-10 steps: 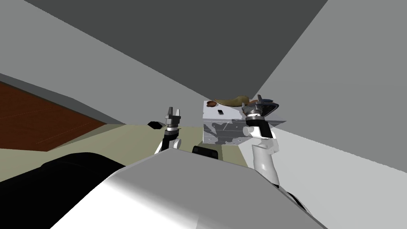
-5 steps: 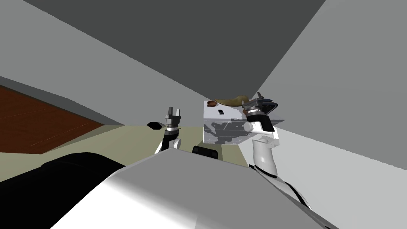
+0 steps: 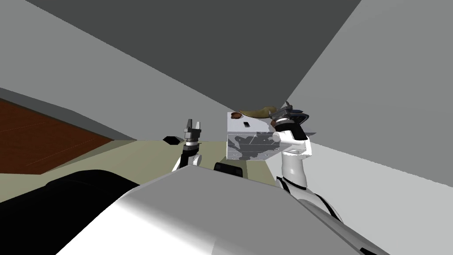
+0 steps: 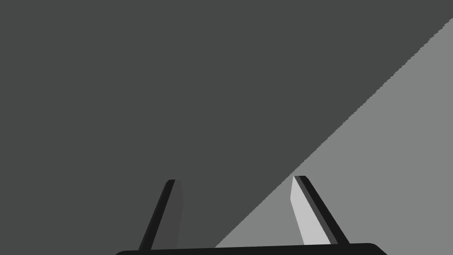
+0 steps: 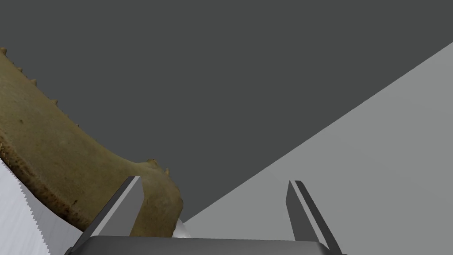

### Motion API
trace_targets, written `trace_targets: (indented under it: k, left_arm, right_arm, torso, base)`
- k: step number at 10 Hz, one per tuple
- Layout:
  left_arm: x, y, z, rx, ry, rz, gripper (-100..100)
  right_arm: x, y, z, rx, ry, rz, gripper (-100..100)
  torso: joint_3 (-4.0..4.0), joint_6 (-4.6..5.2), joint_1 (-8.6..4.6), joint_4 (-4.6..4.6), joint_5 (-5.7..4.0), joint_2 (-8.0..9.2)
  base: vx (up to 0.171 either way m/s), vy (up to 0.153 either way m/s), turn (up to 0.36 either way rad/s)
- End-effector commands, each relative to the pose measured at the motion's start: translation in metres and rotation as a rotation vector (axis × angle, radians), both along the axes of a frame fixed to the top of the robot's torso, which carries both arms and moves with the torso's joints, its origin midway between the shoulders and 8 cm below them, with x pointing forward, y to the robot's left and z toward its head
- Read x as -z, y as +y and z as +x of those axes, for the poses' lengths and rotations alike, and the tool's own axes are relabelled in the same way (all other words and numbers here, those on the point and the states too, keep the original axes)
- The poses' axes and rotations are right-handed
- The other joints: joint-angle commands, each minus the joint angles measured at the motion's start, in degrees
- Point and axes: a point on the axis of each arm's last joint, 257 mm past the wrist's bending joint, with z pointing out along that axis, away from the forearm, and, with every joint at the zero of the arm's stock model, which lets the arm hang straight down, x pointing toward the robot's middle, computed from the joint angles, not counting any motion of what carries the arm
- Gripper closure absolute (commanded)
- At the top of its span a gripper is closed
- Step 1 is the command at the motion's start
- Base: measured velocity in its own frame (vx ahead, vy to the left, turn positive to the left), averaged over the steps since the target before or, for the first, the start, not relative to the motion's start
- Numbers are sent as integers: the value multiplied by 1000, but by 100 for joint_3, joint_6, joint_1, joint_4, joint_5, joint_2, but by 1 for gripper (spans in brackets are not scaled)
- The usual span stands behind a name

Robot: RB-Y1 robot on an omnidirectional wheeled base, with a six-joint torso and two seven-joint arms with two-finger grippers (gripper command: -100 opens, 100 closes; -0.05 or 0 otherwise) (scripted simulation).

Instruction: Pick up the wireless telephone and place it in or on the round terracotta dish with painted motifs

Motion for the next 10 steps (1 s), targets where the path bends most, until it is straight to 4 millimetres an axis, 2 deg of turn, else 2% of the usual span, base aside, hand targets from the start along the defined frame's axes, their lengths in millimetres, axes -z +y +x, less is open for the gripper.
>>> trace_targets:
  k: [1,4,5,6,8,9,10]
  left_arm:
    - [0,0,0,0,0,0,0]
    - [0,0,0,0,0,0,0]
    - [0,0,0,0,0,0,0]
    - [0,0,0,0,0,0,0]
    - [0,0,0,0,0,0,0]
    - [0,0,0,0,0,0,0]
    - [0,0,0,0,0,0,0]
  right_arm:
    - [-1,-4,14,-10,34,50,-100]
    - [-3,-6,30,-22,86,104,-100]
    - [3,-7,32,-19,111,106,-100]
    - [2,-10,43,-28,135,155,-100]
    - [7,-9,46,-26,171,160,-100]
    - [6,-11,57,-35,195,209,-100]
    - [7,-10,58,-35,211,211,-100]
  torso:
    - [0,0,0,0,0,0]
    - [0,1,9,0,1,0]
    - [0,0,9,0,2,-1]
    - [-2,0,2,-1,0,-2]
    - [-2,0,8,-1,1,-3]
    - [-2,0,2,-1,0,-4]
    - [-3,0,5,-1,1,-5]
  base:
    - [-8,34,-44]
    - [-9,46,-36]
    - [2,23,5]
    - [-2,36,-43]
    - [1,36,-11]
    - [4,39,-36]
    - [6,48,-25]
